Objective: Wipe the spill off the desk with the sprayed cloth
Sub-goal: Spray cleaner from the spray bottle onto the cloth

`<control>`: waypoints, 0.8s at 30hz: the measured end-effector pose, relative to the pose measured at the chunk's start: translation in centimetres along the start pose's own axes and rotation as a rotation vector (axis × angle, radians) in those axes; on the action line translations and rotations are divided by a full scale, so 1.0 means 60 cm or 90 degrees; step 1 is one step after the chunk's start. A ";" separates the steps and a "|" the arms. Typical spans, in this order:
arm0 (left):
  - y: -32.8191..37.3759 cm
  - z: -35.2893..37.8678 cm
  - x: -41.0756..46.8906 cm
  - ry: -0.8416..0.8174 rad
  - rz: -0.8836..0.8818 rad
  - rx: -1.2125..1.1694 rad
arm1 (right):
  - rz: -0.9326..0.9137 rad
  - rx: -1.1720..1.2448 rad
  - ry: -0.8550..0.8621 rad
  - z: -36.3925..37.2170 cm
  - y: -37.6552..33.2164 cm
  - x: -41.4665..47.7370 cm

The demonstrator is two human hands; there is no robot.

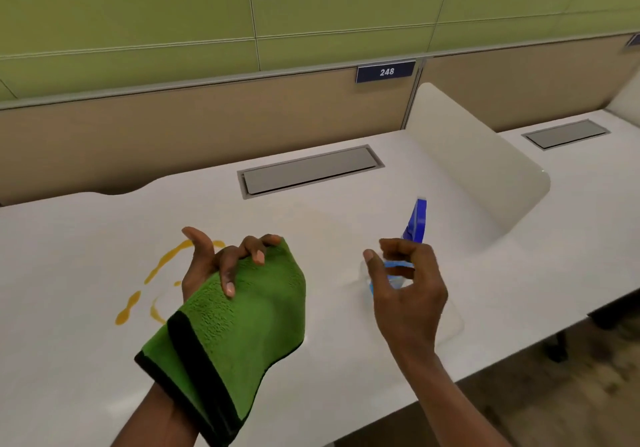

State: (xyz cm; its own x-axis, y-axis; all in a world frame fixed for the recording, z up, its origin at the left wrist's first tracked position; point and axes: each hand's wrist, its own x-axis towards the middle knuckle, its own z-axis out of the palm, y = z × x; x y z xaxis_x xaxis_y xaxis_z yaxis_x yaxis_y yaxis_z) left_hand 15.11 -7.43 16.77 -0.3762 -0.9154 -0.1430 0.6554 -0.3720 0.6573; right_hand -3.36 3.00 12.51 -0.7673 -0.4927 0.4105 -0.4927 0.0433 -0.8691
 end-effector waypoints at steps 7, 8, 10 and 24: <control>-0.015 -0.035 0.011 -0.071 -0.024 -0.200 | 0.017 -0.099 0.032 -0.020 0.101 0.080; -0.014 -0.036 0.013 -0.138 -0.033 -0.160 | 0.034 -0.102 0.004 -0.016 0.116 0.089; -0.017 -0.030 0.006 -0.270 -0.035 -0.152 | 0.066 -0.088 -0.049 -0.005 0.141 0.104; -0.007 -0.071 0.018 -0.319 -0.023 -0.187 | 0.062 0.094 -0.115 0.035 0.162 0.128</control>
State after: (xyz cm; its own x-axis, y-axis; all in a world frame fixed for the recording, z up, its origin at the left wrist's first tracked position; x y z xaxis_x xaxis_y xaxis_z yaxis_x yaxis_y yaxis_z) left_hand 17.23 -8.94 13.16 -0.6194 -0.7431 0.2534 0.7633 -0.4944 0.4159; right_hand -13.18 -2.17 6.67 -0.7156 -0.6409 0.2777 -0.3442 -0.0224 -0.9386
